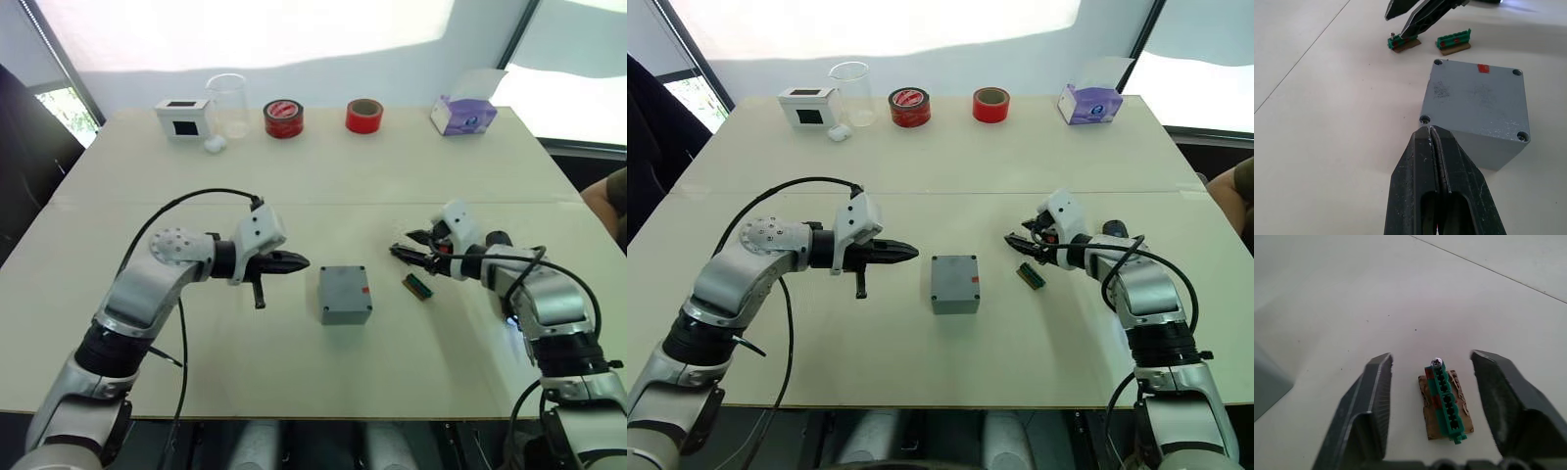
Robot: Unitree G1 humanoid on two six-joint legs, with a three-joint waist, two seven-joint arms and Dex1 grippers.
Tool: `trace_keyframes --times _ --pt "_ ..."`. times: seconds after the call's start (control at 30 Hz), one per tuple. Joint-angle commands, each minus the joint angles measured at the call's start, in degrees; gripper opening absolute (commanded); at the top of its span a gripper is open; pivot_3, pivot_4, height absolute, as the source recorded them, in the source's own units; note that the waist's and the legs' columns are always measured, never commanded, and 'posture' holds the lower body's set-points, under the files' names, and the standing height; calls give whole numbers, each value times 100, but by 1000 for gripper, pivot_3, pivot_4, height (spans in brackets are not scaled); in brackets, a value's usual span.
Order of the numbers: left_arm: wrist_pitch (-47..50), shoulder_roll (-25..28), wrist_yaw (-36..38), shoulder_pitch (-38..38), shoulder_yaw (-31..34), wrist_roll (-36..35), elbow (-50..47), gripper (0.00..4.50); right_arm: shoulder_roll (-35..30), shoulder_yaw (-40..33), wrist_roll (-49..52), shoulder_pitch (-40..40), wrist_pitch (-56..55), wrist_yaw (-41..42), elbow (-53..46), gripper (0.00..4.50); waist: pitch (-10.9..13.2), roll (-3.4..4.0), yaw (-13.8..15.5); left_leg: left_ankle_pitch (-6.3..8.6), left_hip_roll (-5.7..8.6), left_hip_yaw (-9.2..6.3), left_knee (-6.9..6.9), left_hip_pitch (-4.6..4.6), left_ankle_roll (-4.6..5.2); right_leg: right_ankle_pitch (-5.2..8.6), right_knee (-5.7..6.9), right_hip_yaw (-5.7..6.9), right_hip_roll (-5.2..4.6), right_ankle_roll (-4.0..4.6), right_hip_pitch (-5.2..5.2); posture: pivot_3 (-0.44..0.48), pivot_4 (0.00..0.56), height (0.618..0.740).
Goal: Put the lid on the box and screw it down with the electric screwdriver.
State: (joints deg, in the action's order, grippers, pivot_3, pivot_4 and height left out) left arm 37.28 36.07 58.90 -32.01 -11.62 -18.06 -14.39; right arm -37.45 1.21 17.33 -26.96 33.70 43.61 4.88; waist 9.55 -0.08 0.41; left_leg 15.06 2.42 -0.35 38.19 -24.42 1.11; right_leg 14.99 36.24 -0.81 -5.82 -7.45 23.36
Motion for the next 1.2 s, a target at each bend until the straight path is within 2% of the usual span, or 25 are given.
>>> trace_keyframes --times 0.03,0.33,0.43,0.53,0.97,1.2 --pt "19 59 -36 -69 87 -78 -210 0 44 -14 -136 -137 -209 -1 102 2117 0 0 -3 0 0 0 0 0 0 0 0 0 0 0 0 0 150 740" --pt "-24 59 -77 -27 26 -24 -184 0 256 -117 -157 -225 -262 -62 351 2117 0 0 -4 -1 0 -1 0 0 -2 0 0 0 1 0 0 0 150 740" --pt "-32 -2 -194 -16 71 4 -123 0 295 -165 -164 -264 -285 -92 422 1373 0 0 -1 -2 0 0 0 0 -3 0 0 0 1 0 0 0 150 740" --pt "-36 13 -193 -11 32 -8 -148 0 313 -147 -193 -305 -320 -100 474 49 0 0 -7 -15 0 -1 0 0 -26 0 0 0 1 0 0 0 150 740" --pt "-39 33 -192 34 14 -7 -158 0 287 -118 -243 -306 -344 -71 385 10 0 0 -7 -15 0 -1 -1 0 -26 0 1 0 1 0 0 0 150 740" --pt "-37 47 -157 18 15 -25 -131 0 255 -354 -66 -460 -416 -39 134 10 0 0 -6 -15 0 -1 -1 0 -26 0 1 0 1 0 0 0 150 740"
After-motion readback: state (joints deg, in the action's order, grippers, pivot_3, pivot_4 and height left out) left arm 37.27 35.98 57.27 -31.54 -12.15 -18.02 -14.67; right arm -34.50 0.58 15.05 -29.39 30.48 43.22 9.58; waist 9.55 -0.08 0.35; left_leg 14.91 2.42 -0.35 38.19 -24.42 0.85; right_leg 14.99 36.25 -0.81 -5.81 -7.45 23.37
